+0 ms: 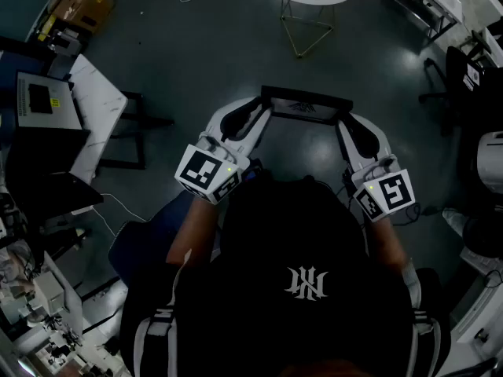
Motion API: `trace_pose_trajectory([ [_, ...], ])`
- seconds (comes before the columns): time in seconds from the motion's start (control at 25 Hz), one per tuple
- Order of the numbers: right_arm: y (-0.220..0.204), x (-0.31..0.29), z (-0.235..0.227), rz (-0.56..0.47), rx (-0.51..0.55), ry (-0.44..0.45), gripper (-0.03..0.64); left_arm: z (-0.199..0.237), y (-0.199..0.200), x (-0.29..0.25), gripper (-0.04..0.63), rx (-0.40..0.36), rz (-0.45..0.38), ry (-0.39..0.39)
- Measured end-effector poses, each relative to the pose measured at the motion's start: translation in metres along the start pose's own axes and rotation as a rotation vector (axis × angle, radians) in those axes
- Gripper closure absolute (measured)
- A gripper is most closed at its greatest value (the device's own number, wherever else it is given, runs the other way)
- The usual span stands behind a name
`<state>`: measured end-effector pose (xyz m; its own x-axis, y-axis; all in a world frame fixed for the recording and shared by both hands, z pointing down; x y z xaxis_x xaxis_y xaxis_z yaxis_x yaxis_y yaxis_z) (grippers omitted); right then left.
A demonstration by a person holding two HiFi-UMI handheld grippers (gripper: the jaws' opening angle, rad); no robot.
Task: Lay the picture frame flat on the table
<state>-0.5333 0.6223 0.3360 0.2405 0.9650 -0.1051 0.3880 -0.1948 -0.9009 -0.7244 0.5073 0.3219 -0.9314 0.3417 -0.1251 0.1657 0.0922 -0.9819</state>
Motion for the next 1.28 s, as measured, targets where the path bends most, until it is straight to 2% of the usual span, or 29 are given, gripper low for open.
trace_pose_trajectory([
  [0.48, -0.02, 0.004, 0.009, 0.008, -0.003, -0.062, 0.569, -0.006, -0.015, 0.014, 0.522, 0.011, 0.007, -0.047],
  [0.88, -0.024, 0.025, 0.002, 0.0, -0.042, -0.048, 0.569, -0.024, -0.012, 0.009, 0.522, 0.01, 0.012, -0.057],
  [1.28, -0.014, 0.067, -0.033, 0.01, -0.058, -0.018, 0.571, -0.068, 0.0, -0.023, 0.52, 0.012, 0.045, -0.05],
])
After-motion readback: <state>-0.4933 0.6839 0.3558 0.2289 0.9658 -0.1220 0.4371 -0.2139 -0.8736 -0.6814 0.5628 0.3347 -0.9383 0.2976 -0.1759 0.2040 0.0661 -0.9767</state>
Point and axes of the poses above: the fingertips, and each gripper's own axes: x backward along the fingers, z to its left, y out of its top, the point moved 6 cm from there along x, backward along the fingers, and after that the axes turned 15 degrees about -x, right-handed, at the moved point
